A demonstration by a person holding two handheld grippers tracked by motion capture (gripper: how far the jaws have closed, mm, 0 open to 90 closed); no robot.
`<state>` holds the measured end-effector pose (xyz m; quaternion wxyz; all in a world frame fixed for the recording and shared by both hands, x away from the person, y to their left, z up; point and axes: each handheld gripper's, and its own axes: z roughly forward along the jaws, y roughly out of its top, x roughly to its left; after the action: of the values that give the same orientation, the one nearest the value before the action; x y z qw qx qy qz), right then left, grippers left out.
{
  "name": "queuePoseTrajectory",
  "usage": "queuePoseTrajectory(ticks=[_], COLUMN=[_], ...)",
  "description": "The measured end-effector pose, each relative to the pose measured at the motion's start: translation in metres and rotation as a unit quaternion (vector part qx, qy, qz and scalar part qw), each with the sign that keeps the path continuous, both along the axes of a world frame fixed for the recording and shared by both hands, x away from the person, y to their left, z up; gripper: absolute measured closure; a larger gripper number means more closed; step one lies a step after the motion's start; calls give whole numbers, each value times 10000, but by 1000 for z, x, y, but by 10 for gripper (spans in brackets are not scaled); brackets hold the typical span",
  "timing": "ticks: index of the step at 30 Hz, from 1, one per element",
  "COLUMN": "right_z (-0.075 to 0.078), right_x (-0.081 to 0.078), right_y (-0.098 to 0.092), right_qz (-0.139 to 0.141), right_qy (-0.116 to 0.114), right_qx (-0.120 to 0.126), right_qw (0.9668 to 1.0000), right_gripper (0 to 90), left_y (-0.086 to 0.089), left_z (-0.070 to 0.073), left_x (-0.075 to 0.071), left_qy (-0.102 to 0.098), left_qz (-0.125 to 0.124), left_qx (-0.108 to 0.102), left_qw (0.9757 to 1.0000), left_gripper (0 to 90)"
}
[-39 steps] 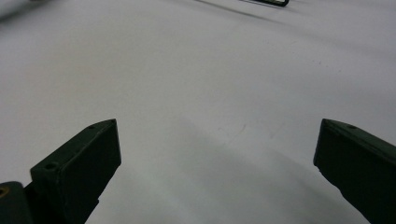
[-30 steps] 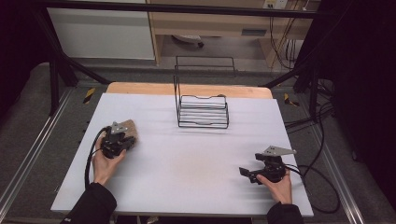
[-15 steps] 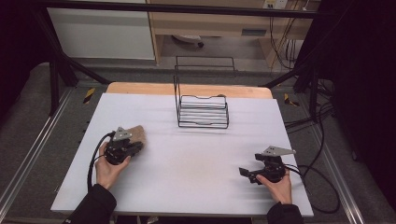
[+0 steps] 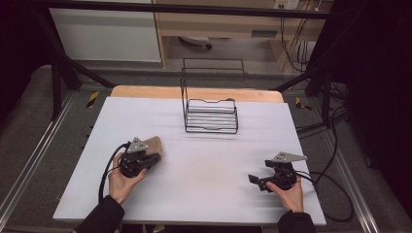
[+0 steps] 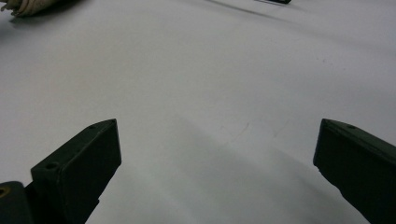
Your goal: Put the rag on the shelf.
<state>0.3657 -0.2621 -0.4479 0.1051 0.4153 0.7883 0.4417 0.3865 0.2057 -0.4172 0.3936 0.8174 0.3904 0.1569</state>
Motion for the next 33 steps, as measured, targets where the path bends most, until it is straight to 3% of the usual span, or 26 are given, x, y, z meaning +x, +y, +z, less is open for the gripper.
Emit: queuePoseTrajectory(ticks=[15, 33], right_z=[0, -1], right_x=[0, 0], right_y=[1, 1], right_qz=[0, -4], right_qy=[19, 31], right_qx=[-9, -16], right_qw=[10000, 10000], right_gripper=[14, 14], left_y=[-32, -77], left_z=[-2, -8], left_x=[-15, -35], left_qy=[30, 49], left_qz=[-306, -803], left_qx=[-52, 31], left_qw=[9995, 9968], left_gripper=[849, 849])
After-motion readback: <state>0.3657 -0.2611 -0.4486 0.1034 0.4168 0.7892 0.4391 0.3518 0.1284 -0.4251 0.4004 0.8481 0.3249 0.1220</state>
